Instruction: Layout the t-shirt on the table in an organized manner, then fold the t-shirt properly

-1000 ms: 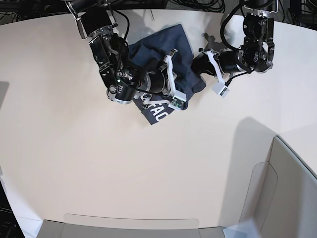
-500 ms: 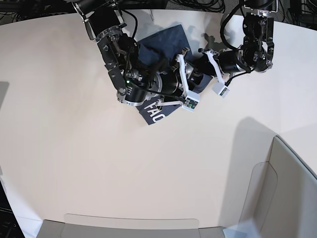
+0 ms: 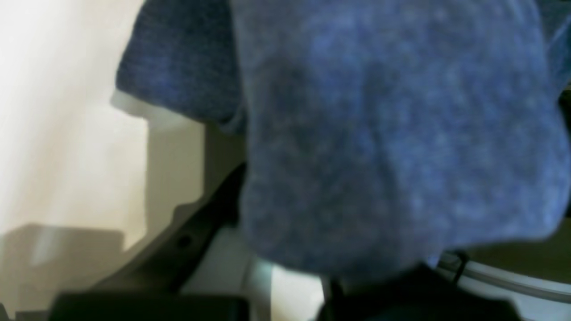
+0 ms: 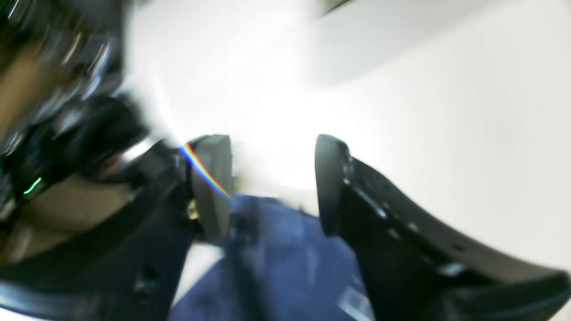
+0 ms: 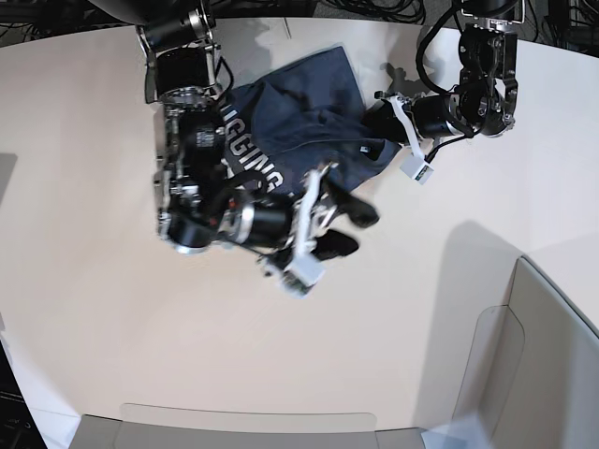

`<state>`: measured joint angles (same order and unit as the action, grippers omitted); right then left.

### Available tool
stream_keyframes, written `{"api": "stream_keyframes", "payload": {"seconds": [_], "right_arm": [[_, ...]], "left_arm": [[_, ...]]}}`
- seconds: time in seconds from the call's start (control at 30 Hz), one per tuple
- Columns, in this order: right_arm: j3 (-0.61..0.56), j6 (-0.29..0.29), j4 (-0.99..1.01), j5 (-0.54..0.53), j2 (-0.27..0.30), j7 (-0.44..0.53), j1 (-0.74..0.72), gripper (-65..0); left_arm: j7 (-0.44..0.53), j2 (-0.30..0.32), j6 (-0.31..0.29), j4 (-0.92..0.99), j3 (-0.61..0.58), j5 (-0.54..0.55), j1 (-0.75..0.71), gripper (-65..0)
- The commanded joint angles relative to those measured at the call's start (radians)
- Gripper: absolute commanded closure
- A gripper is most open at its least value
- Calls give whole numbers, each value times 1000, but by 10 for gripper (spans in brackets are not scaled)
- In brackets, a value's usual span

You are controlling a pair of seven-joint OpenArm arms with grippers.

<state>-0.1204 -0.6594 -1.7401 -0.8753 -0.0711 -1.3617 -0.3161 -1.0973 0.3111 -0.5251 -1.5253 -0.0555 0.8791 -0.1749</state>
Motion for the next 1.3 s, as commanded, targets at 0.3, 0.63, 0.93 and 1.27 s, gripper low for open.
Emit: {"api": "stream_keyframes", "payload": {"seconds": [0.3,0.63,0.93,1.27], "right_arm": [[121,112,-13,-15,130,-2,91,0],[-144,120,-80,-17,201,-2,191,0],[-338,122,-74,-55,195,-3,177,0],[-250,119,-50,-345,150,-9,108,0]], "left_arm": [[-65,10,43,15,-4,-142,-12,0],[-65,10,43,15,-4,-142,-12,0],[-19,10,43,96,-2,-142,-10,0],[16,10,43,134,7,-140,-10,0]]}}
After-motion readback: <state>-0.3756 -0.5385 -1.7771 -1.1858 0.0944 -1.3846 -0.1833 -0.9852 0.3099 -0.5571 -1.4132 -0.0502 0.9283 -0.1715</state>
